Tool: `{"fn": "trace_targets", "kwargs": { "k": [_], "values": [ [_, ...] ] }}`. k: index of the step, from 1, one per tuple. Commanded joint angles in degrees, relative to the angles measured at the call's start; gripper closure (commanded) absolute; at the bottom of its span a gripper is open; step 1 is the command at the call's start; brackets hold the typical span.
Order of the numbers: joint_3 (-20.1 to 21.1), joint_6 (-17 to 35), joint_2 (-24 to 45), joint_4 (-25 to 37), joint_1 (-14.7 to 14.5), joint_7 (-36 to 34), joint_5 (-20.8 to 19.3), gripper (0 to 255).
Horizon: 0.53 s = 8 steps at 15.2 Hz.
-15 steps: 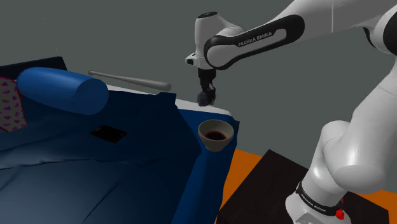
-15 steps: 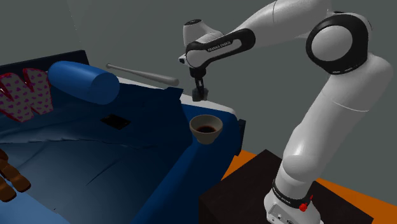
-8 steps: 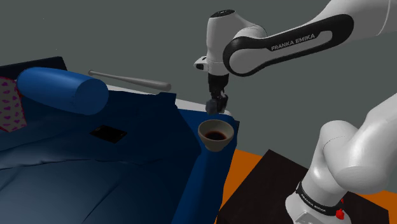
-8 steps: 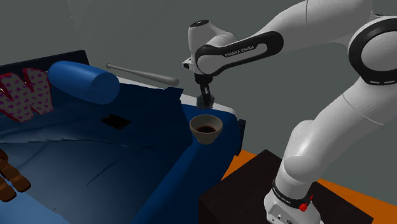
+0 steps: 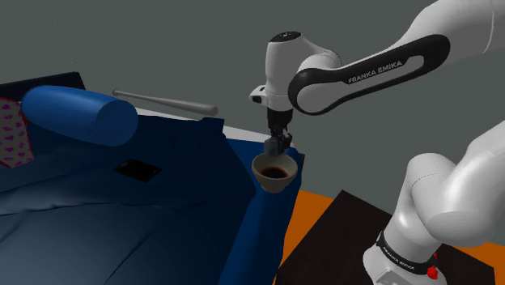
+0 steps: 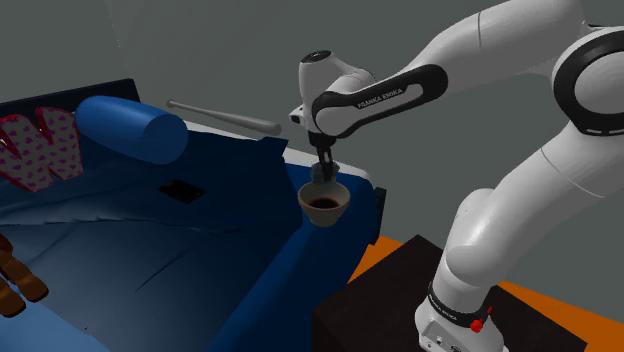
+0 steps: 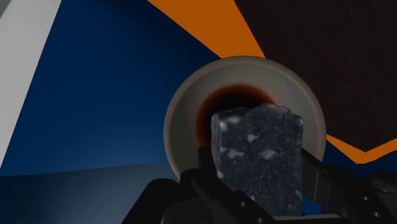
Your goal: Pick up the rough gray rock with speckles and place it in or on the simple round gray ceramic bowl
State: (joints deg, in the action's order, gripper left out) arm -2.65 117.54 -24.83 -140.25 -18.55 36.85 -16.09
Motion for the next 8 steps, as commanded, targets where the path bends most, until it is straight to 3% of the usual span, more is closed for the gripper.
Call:
{"fn": "trace_targets", "kwargs": {
  "k": [1, 8],
  "values": [
    [-0.1, 1.7, 0.5, -1.2, 0.1, -0.4, -0.3, 255],
    [-0.2, 7.0, 2.5, -4.5, 0.4, -1.7, -1.2, 255]
  ]
}}
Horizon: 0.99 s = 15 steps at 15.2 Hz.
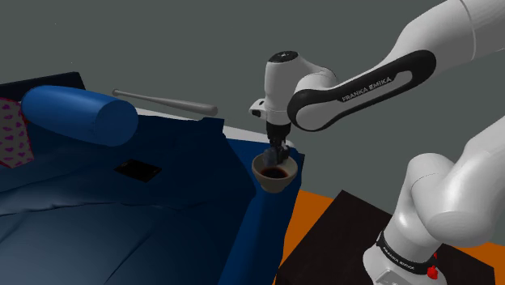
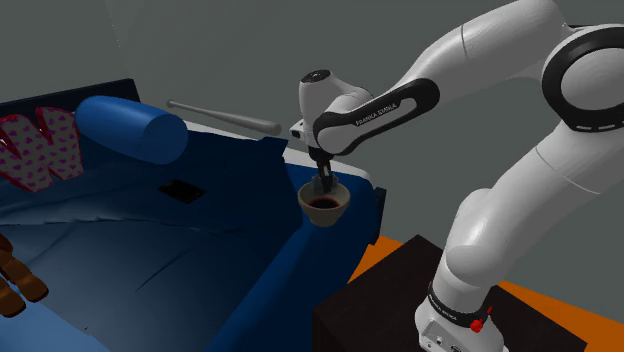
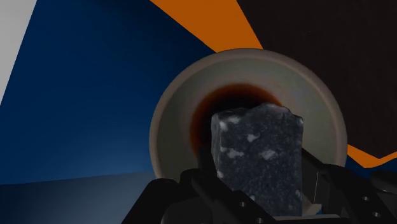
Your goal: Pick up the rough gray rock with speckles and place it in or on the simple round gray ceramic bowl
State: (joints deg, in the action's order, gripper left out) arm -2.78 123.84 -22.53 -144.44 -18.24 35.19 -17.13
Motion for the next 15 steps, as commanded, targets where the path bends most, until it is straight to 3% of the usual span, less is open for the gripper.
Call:
{"fn": "trace_targets", "kwargs": {
  "k": [1, 7, 8, 13, 15],
  "values": [
    [-0.1, 0.7, 0.2, -0.4, 0.1, 0.0, -0.1, 255],
    [-0.1, 0.7, 0.2, -0.3, 0.1, 0.0, -0.1, 255],
    [-0.1, 0.7, 0.2, -0.3, 0.1, 0.0, -0.1, 0],
    [-0.1, 0.7, 0.2, -0.3, 0.1, 0.0, -0.1, 0],
    [0.5, -3.6, -1.6, 2.0, -0.5, 0.3, 0.8, 0]
  ]
}}
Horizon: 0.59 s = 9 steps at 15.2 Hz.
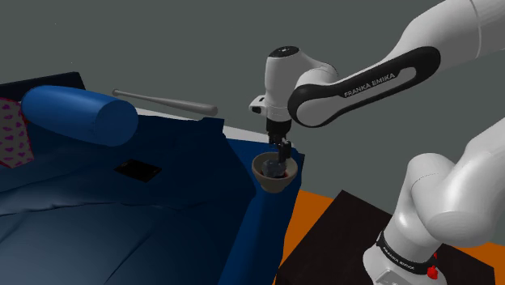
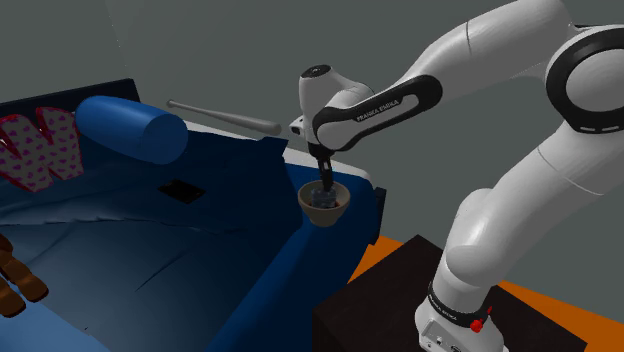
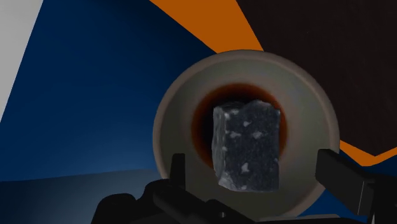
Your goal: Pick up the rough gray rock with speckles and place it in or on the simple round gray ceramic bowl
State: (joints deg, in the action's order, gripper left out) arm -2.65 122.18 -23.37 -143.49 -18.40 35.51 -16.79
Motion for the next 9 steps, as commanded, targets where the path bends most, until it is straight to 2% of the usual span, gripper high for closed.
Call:
{"fn": "trace_targets", "kwargs": {
  "k": [1, 2, 9],
  "values": [
    [0.7, -4.0, -1.6, 2.3, -0.6, 0.2, 0.9, 0],
    [0.9, -5.6, -2.1, 3.3, -0.7, 0.3, 1.2, 0],
    [0.9, -5.6, -2.1, 3.3, -0.7, 0.3, 1.2, 0]
  ]
}}
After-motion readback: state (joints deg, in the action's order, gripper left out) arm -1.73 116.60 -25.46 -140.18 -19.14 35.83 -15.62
